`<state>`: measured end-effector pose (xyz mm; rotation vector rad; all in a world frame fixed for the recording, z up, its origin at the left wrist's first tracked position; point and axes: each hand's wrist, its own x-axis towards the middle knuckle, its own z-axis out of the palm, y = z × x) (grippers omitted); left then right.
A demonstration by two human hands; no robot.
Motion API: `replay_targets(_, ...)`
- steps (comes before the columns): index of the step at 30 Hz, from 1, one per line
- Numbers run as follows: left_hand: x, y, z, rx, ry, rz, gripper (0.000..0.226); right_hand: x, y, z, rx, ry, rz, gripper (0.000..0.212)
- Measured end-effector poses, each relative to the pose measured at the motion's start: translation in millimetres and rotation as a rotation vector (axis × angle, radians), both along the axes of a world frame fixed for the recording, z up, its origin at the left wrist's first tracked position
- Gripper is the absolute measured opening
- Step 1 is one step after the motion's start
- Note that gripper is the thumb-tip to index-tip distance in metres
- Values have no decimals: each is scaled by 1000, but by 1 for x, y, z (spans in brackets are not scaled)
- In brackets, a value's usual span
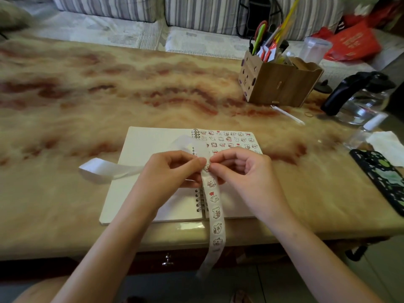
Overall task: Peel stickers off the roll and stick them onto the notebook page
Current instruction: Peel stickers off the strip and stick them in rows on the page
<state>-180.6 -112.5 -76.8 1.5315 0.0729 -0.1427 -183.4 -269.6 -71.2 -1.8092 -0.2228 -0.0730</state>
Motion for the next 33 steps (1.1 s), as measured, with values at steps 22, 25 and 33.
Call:
replay_targets(22, 0, -2, -2, 20, 17, 19, 17, 2, -4, -1, -221, -41, 12, 15)
replay_targets(25, 1, -1, -3, 32, 22, 39, 16, 1, -6, 4, -188, -18, 34, 14)
replay_targets(33, 2, 0, -4, 59, 29, 74, 17, 21, -53, 20, -66, 186, -122, 3)
